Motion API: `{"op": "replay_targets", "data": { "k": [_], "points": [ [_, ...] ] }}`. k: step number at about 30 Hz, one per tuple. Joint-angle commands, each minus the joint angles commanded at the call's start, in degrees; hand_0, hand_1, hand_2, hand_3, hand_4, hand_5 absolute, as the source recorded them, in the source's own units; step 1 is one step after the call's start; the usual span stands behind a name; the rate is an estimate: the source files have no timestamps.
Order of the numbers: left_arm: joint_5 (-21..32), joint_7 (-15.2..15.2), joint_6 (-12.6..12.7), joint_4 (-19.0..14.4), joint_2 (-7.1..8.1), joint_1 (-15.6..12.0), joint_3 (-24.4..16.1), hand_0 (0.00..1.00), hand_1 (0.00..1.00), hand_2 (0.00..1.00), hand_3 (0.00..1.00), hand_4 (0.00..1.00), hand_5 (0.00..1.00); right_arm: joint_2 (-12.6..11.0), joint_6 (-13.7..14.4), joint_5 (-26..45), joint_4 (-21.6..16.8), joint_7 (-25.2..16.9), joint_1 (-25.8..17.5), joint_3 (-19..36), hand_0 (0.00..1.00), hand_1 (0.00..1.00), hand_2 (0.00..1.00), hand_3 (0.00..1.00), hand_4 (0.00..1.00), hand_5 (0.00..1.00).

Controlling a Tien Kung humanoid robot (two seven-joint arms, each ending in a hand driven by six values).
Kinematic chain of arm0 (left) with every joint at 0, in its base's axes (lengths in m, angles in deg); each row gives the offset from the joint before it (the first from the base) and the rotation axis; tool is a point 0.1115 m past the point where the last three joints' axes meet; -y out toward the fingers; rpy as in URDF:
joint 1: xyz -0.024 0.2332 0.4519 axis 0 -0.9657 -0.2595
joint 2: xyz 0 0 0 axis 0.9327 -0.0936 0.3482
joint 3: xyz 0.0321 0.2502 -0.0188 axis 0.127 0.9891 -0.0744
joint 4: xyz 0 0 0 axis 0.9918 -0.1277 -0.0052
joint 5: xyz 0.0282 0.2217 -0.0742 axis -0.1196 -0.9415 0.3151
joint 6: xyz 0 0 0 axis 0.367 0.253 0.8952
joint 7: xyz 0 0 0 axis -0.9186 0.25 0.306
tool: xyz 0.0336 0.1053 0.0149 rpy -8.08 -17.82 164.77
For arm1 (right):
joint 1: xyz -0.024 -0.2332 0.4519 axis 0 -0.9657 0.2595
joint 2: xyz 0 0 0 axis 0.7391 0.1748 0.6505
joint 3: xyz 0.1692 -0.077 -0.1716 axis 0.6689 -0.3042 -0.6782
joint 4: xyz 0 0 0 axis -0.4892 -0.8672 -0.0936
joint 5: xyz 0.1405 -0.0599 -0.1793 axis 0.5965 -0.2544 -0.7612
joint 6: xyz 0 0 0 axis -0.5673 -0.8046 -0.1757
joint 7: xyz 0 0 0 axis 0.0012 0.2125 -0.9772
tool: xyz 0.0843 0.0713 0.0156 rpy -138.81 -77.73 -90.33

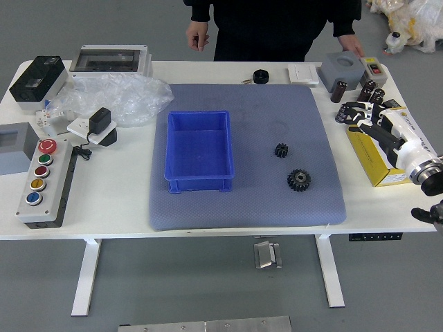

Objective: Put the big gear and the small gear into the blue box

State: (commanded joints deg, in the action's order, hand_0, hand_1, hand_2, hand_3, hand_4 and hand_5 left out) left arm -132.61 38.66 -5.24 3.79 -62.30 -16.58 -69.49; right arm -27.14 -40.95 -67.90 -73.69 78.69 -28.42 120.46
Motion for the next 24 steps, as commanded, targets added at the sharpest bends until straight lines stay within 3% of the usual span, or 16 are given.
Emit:
{"op": "replay_targets", "data": {
  "k": [3, 4, 10, 11, 22, 24],
  "points": [
    [0.0, 0.0, 0.0, 0.0, 0.02, 0.0, 0.0, 0.893, 0.880, 0.850, 0.857, 0.734, 0.306, -0.6, -0.4, -3.6, -0.1, 1.1, 0.8, -1.8, 0.723, 0.688, 0.751, 0.722, 0.696, 0.375],
    [-0.1, 0.0, 0.0, 0.0, 0.03, 0.1, -0.1, 0.893, 0.880, 0.850, 0.857, 0.734, 0.306, -0.7, -0.5, -4.9, -0.2, 1.4, 1.1, -2.5, 0.719, 0.689, 0.759, 0.765, 0.716, 0.304],
    [0.0, 0.0, 0.0, 0.0, 0.05, 0.1, -0.1, 0.893, 0.880, 0.850, 0.857, 0.734, 0.306, -1.7, -1.0, -15.2, 0.0, 3.7, 3.3, -7.9, 0.719, 0.689, 0.759, 0.765, 0.716, 0.304],
    [0.0, -0.1, 0.0, 0.0, 0.05, 0.1, -0.2, 0.893, 0.880, 0.850, 0.857, 0.734, 0.306, -1.8, -1.2, -16.7, 0.1, 4.0, 3.6, -8.5, 0.713, 0.701, 0.789, 0.788, 0.741, 0.246],
    [0.1, -0.1, 0.0, 0.0, -0.01, -0.1, -0.2, 0.893, 0.880, 0.850, 0.857, 0.734, 0.306, -2.3, -3.4, -32.5, 0.3, 7.0, 6.7, -12.3, 0.704, 0.704, 0.814, 0.810, 0.754, 0.197],
    [0.2, -0.2, 0.0, 0.0, 0.00, -0.1, -0.2, 0.893, 0.880, 0.850, 0.857, 0.734, 0.306, -2.3, -4.0, -35.2, 0.3, 7.5, 7.2, -12.4, 0.717, 0.722, 0.840, 0.858, 0.769, 0.172]
  ]
}}
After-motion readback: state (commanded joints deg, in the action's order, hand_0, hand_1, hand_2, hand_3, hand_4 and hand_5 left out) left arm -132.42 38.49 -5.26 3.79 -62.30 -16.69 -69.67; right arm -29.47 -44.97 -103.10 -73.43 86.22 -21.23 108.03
